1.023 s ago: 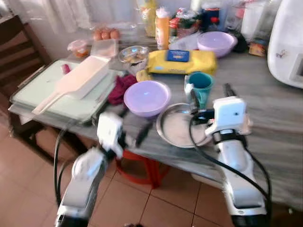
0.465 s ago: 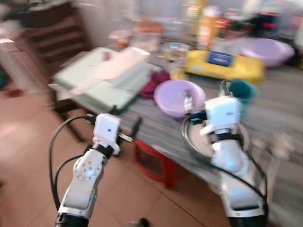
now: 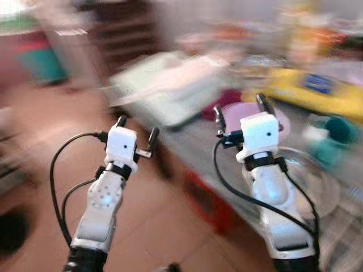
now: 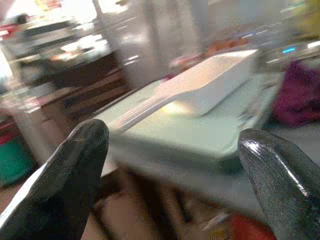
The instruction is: Setting the table
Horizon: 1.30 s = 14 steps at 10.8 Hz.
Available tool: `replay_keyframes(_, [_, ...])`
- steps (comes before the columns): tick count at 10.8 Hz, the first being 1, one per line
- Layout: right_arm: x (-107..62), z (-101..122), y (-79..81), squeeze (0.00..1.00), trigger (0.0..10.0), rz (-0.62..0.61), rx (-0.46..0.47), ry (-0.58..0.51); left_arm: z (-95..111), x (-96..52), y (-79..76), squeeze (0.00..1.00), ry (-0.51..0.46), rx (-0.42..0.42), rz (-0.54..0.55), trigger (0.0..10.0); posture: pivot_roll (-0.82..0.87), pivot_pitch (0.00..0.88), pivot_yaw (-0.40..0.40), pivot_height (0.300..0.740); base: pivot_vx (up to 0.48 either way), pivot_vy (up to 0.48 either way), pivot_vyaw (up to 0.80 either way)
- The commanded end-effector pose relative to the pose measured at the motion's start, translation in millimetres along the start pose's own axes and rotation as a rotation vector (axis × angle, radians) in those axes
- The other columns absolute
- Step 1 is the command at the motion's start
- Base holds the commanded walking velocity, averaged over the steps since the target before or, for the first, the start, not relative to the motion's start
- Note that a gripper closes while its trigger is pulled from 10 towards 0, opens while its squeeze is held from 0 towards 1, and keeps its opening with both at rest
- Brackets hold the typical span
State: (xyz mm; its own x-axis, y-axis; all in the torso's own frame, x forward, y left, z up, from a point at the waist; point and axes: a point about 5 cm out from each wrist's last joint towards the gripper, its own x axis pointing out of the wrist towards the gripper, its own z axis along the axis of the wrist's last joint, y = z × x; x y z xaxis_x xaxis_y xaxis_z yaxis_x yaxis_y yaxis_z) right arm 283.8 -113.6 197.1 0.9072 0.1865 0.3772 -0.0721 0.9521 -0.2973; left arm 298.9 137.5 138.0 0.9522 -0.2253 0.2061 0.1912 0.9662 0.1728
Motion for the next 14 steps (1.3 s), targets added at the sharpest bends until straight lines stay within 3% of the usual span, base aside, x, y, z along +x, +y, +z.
replay_keyframes(1, [0.6, 2.9, 3.1, 0.0, 10.0, 0.011, 0.013, -0.01, -3.0, -1.2, 3.3, 0.0, 0.017, 0.018, 0.019, 10.0, -0.08, 0.098, 0.111, 0.74, 0.0, 0.0, 0.8])
replay_keyframes(8, [2.3, 0.7, 7.4, 0.0, 10.0, 0.023, 0.02, -0.001, -8.1, 0.3, 5.6, 0.0, 0.046, -0.017, 0.064, 10.0, -0.08, 0.096, 0.113, 0.74, 0.0, 0.0, 0.76])
replay_keyframes(14, [1.8, -3.9, 5.8, 0.0, 10.0, 0.007, 0.07, 0.034, -10.4, 1.6, -1.3, 0.0, 0.061, -0.045, 0.049, 10.0, -0.08, 0.092, 0.118, 0.74, 0.0, 0.0, 0.0])
